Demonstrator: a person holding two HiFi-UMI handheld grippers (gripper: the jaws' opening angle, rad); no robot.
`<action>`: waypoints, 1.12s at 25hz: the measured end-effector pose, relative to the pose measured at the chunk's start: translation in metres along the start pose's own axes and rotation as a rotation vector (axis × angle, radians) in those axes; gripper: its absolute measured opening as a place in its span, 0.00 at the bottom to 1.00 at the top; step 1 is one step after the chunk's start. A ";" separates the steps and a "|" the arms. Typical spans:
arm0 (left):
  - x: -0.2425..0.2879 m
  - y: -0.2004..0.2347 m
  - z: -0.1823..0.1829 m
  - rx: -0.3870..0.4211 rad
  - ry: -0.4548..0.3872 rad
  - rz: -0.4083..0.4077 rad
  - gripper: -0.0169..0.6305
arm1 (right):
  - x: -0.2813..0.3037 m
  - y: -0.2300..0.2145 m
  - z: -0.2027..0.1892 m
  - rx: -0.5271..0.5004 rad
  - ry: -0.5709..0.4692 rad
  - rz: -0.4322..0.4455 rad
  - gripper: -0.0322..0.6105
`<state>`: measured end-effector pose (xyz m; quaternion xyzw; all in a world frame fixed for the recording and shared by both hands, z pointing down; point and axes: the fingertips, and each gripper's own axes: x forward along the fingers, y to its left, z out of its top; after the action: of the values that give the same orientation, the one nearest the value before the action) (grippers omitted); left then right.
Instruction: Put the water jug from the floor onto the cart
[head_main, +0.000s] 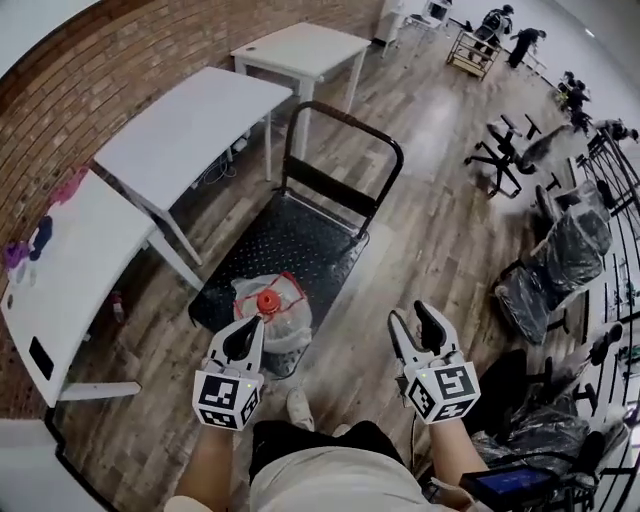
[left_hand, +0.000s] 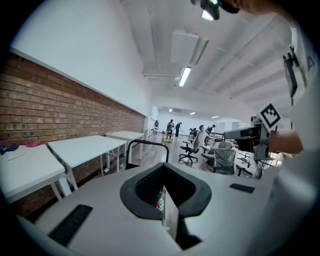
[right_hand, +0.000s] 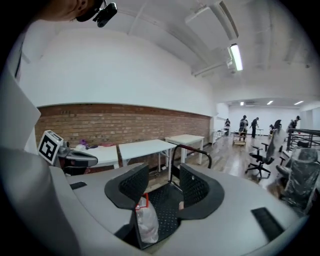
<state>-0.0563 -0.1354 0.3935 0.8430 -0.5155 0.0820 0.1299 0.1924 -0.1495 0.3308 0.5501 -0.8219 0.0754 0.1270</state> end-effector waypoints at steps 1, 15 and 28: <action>0.005 -0.011 0.005 0.004 -0.008 -0.019 0.03 | -0.015 -0.012 -0.003 0.006 -0.004 -0.036 0.31; -0.025 -0.163 0.013 0.093 -0.007 -0.197 0.03 | -0.166 -0.072 -0.034 0.141 -0.109 -0.223 0.06; -0.129 -0.217 0.006 0.149 -0.002 -0.141 0.03 | -0.263 -0.035 -0.078 0.172 -0.101 -0.139 0.05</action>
<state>0.0786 0.0665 0.3233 0.8846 -0.4474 0.1099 0.0717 0.3297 0.0908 0.3284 0.6179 -0.7775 0.1091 0.0427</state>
